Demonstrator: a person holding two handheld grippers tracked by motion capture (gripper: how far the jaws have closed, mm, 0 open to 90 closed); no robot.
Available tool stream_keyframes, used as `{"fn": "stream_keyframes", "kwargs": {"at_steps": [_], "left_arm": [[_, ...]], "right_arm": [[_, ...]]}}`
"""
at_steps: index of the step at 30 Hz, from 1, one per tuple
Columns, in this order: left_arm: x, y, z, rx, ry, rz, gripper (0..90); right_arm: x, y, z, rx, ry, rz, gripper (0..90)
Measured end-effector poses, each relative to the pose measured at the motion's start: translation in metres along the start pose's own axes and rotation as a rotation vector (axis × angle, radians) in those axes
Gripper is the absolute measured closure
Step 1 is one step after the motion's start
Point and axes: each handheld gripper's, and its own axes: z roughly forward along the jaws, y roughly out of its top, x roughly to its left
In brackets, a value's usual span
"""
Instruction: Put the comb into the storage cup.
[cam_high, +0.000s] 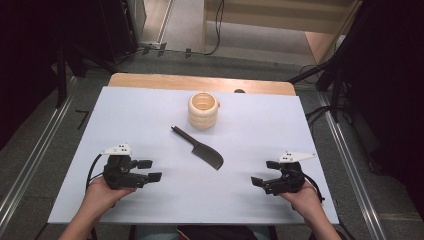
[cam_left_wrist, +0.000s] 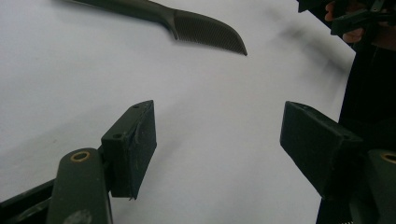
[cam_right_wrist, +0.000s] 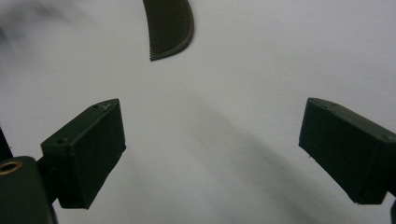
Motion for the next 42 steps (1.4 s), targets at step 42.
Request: {"fn": "stream_keyframes", "kwargs": {"at_steps": [42], "left_arm": [[0.0016,-0.0002,-0.0014,0.004,-0.007,-0.015,27.5]], "right_arm": [[0.0007,0.001,-0.0019,-0.035,0.019,-0.017,5.5]]}}
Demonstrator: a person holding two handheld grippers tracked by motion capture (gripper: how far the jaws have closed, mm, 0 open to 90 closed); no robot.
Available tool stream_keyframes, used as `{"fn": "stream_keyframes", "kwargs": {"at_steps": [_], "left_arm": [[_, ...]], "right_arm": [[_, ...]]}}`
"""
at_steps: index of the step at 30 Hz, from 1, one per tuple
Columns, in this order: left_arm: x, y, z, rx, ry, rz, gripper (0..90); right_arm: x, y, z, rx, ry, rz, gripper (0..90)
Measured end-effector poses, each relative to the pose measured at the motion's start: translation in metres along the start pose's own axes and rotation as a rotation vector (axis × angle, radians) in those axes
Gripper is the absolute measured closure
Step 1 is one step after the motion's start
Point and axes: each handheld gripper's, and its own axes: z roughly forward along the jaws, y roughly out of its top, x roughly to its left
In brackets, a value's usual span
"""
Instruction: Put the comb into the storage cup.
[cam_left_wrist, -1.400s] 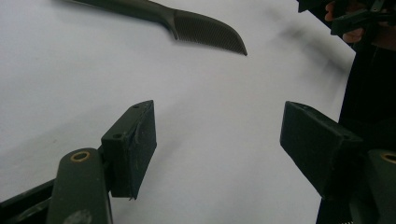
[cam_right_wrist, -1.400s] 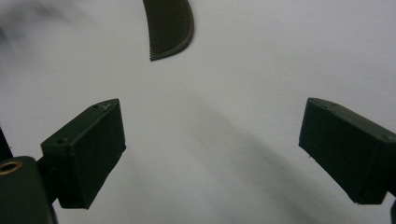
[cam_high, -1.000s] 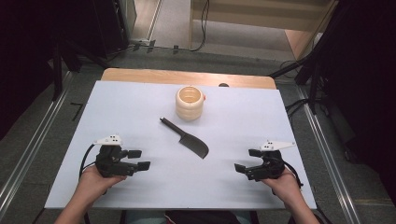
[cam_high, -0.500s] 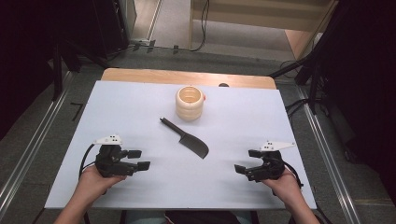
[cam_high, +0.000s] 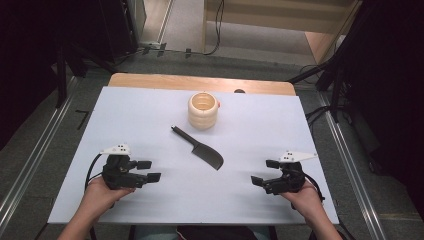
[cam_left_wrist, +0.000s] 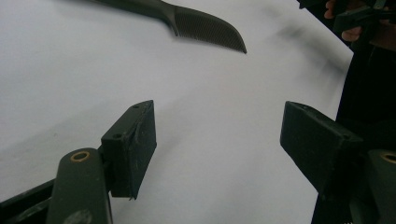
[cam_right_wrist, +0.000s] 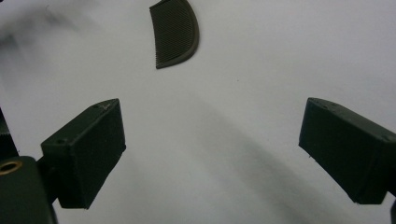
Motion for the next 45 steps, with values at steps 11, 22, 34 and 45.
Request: {"fn": "stream_keyframes", "kwargs": {"at_steps": [11,22,34,45], "left_arm": [[0.001,0.0,0.0,0.003,0.004,-0.009,27.4],[0.004,0.005,-0.001,-0.003,0.031,-0.008,27.3],[0.008,0.016,0.001,-0.02,0.056,0.008,27.3],[0.009,0.029,0.005,-0.027,0.078,0.006,27.4]], "right_arm": [[0.001,0.0,-0.001,-0.022,0.0,-0.019,5.5],[0.004,0.0,-0.005,-0.081,0.004,-0.054,5.5],[0.001,0.0,-0.007,-0.128,0.009,-0.025,5.5],[0.002,-0.001,-0.005,-0.116,0.002,-0.018,5.5]]}}
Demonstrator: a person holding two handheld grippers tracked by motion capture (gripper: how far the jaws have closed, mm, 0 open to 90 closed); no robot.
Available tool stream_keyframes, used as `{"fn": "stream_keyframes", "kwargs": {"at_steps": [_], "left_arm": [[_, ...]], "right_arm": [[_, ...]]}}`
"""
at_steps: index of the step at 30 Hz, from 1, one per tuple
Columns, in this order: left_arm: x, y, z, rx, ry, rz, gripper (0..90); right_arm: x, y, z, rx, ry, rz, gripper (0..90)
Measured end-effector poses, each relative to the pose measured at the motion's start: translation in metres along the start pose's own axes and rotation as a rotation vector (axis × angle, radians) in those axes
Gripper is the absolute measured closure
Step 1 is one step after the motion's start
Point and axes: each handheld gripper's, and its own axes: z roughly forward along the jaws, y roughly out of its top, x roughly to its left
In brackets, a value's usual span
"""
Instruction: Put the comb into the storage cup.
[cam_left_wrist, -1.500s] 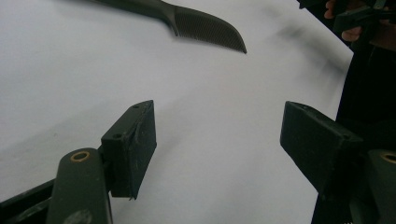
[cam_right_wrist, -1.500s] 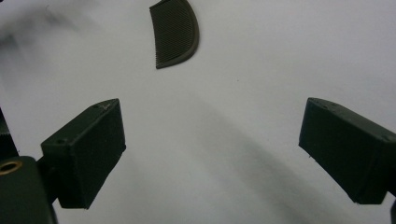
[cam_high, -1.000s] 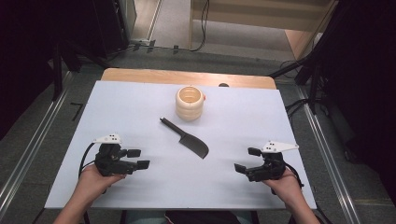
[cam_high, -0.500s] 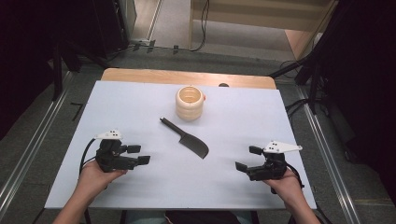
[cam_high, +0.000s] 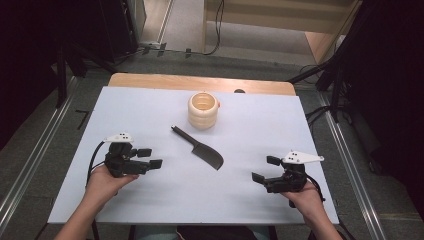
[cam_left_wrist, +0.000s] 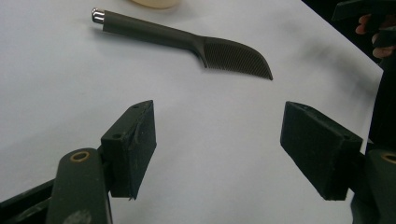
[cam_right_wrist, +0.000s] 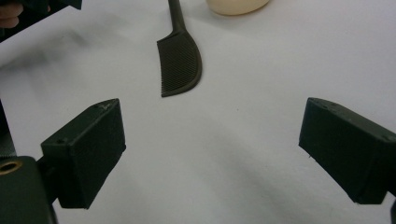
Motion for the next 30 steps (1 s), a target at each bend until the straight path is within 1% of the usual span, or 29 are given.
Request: {"fn": "stream_keyframes", "kwargs": {"at_steps": [1,3,5,8,9,10,11,17,20,22,26,30], "left_arm": [[0.0,0.002,0.0,-0.003,-0.001,0.007,27.4],[-0.001,0.006,0.002,-0.006,-0.012,0.004,27.4],[-0.002,0.01,0.004,0.0,-0.023,0.0,27.4],[0.0,0.015,0.008,0.016,-0.024,0.0,27.4],[0.0,0.016,0.01,0.013,-0.028,-0.007,27.4],[0.001,0.018,0.01,0.012,-0.028,-0.01,27.4],[0.002,0.02,0.011,0.015,-0.024,-0.006,27.4],[0.007,0.031,0.015,0.007,-0.024,-0.022,27.4],[0.007,0.036,0.017,0.005,-0.024,-0.021,27.4],[0.007,0.04,0.019,0.002,-0.033,-0.021,27.4],[0.009,0.048,0.022,0.004,-0.036,-0.026,27.4],[0.01,0.053,0.025,0.007,-0.029,-0.016,27.5]], "right_arm": [[0.0,0.0,0.0,0.001,0.003,0.003,5.5],[0.001,0.0,0.0,0.005,0.001,0.001,5.5],[0.001,0.0,0.0,0.004,0.001,0.001,5.5],[0.0,0.0,0.0,0.004,-0.001,0.004,5.5],[0.0,0.0,0.0,0.003,-0.002,0.003,5.5],[0.0,0.0,0.0,0.004,-0.004,0.007,5.5],[0.0,0.0,0.0,0.004,-0.004,0.007,5.5],[0.0,0.0,0.001,0.009,-0.005,0.009,5.5],[0.0,0.0,0.001,0.011,-0.007,0.011,5.5],[0.0,0.0,0.001,0.011,-0.006,0.012,5.5],[0.0,0.0,0.001,0.01,-0.003,0.013,5.5],[0.0,0.0,0.001,0.002,0.0,0.018,5.5]]}}
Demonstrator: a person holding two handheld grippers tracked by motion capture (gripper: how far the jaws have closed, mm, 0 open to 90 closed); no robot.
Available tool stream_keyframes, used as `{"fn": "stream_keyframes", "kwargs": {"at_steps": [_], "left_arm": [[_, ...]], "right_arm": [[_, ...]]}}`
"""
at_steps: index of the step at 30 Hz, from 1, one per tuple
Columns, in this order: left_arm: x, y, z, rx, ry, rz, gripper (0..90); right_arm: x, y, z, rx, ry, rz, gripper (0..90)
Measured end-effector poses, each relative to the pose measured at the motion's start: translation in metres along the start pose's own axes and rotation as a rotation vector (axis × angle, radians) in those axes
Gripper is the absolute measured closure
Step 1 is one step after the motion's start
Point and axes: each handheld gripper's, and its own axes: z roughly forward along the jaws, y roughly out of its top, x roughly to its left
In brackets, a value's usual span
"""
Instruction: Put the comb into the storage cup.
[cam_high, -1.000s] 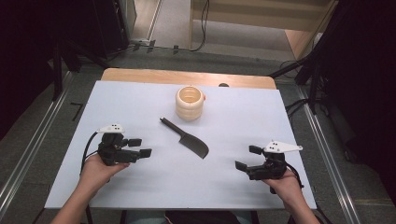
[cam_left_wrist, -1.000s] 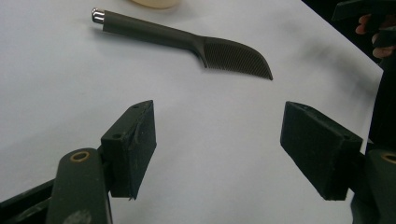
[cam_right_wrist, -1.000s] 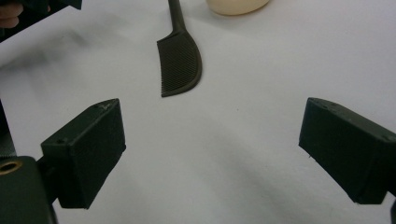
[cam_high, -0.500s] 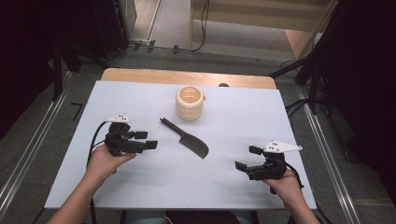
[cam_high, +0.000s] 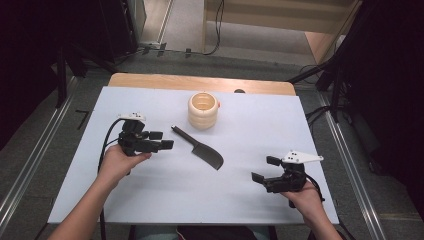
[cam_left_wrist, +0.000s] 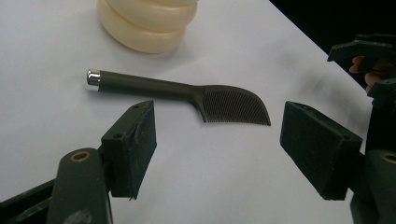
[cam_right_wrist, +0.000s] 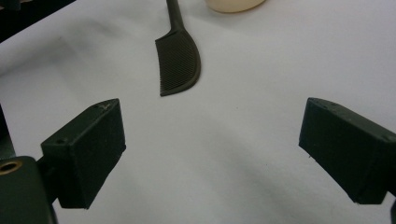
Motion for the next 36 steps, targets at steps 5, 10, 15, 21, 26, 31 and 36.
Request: {"fn": "stream_keyframes", "kwargs": {"at_steps": [5,10,15,21,26,31,36], "left_arm": [[0.003,0.006,0.005,0.004,0.004,-0.002,27.5],[0.006,0.014,0.012,0.007,0.002,-0.02,27.7],[0.01,0.02,0.018,0.01,0.011,-0.013,28.7],[0.016,0.029,0.026,0.018,0.034,-0.005,28.7],[0.023,0.034,0.031,0.01,0.048,-0.014,29.6],[0.026,0.042,0.039,0.024,0.058,-0.008,29.5],[0.028,0.052,0.045,0.024,0.072,-0.001,29.6]], "right_arm": [[0.0,0.0,0.001,0.004,0.005,-0.002,5.5],[0.001,0.001,0.002,0.004,0.006,-0.009,5.5],[0.001,0.001,0.002,0.006,0.006,-0.009,5.5],[0.001,0.001,0.003,0.011,0.011,-0.014,5.5],[0.001,0.001,0.002,0.011,0.006,-0.014,5.5],[0.001,0.001,0.003,0.011,0.008,-0.015,5.5],[0.001,0.001,0.002,0.009,0.01,-0.013,5.5]]}}
